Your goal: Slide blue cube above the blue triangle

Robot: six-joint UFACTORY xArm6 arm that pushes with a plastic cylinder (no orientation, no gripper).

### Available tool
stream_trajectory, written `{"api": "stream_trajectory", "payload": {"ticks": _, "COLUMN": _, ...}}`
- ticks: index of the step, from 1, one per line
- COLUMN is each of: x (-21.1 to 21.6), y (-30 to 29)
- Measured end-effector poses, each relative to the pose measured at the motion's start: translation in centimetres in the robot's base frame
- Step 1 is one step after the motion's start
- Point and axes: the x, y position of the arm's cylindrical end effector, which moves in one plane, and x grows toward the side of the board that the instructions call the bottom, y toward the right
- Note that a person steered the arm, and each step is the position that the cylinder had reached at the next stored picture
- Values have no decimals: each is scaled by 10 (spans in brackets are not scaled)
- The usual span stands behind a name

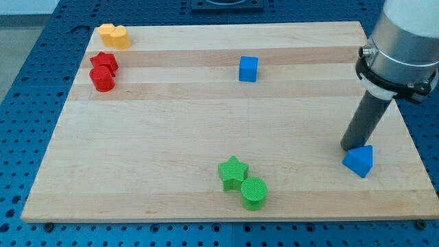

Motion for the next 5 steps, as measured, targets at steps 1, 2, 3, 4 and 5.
{"api": "stream_trajectory", "payload": {"ticks": 1, "x": 10, "y": 0}}
{"api": "stream_trajectory", "payload": {"ticks": 2, "x": 22, "y": 0}}
{"api": "stream_trajectory", "payload": {"ticks": 3, "x": 32, "y": 1}}
{"api": "stream_trajectory", "payload": {"ticks": 4, "x": 26, "y": 1}}
{"api": "stream_trajectory", "payload": {"ticks": 5, "x": -37, "y": 1}}
